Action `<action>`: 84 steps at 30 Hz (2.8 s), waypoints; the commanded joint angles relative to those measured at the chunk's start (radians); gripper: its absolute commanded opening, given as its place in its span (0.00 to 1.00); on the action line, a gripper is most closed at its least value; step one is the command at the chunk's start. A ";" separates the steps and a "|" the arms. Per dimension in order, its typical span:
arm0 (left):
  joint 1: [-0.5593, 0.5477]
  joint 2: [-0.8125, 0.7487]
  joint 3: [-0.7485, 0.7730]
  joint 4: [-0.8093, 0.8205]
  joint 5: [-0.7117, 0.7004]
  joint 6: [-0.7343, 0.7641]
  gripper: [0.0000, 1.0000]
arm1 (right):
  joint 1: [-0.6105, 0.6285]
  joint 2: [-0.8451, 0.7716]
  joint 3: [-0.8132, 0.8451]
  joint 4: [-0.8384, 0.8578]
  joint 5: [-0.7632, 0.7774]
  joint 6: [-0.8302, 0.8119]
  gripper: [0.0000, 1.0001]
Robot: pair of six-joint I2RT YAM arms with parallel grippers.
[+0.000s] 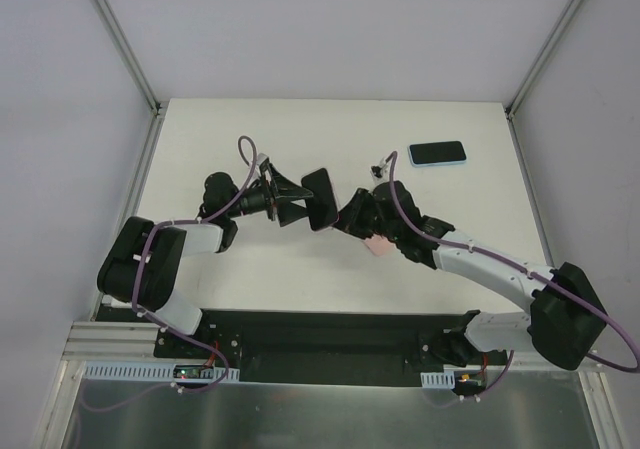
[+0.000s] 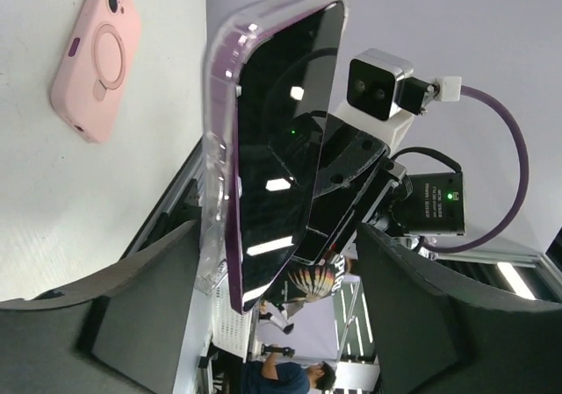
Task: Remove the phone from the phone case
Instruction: Remove the phone case from the phone, then place the phone at the center of the board, then place the phone case at the center of the board, then pick up the phone at the center of the board.
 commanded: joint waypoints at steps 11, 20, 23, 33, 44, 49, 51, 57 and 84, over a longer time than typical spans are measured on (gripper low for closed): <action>-0.008 -0.110 0.133 -0.782 -0.014 0.497 0.77 | 0.071 0.135 0.245 -0.559 0.511 -0.233 0.01; -0.043 -0.080 0.213 -0.968 -0.093 0.629 0.77 | 0.084 0.209 0.239 -0.507 0.465 -0.220 0.01; -0.043 -0.083 0.208 -0.978 -0.094 0.640 0.77 | 0.085 0.207 0.237 -0.505 0.466 -0.223 0.01; 0.001 -0.159 0.167 -1.038 -0.108 0.681 0.76 | -0.022 0.280 0.335 -0.378 0.261 -0.279 0.01; 0.090 -0.345 0.112 -1.153 -0.105 0.723 0.78 | -0.220 0.710 0.795 -0.283 -0.114 -0.175 0.50; 0.090 -0.385 0.109 -1.181 -0.103 0.730 0.79 | -0.258 0.723 0.800 -0.340 -0.053 -0.174 0.87; 0.090 -0.391 0.109 -1.185 -0.103 0.730 0.79 | -0.269 0.666 0.759 -0.378 0.001 -0.195 0.87; 0.090 -0.393 0.124 -1.191 -0.088 0.729 0.79 | -0.300 0.456 0.543 -0.579 0.255 -0.258 0.89; 0.089 -0.391 0.182 -1.319 -0.139 0.841 0.80 | -0.269 0.454 0.344 -0.720 0.319 0.231 0.96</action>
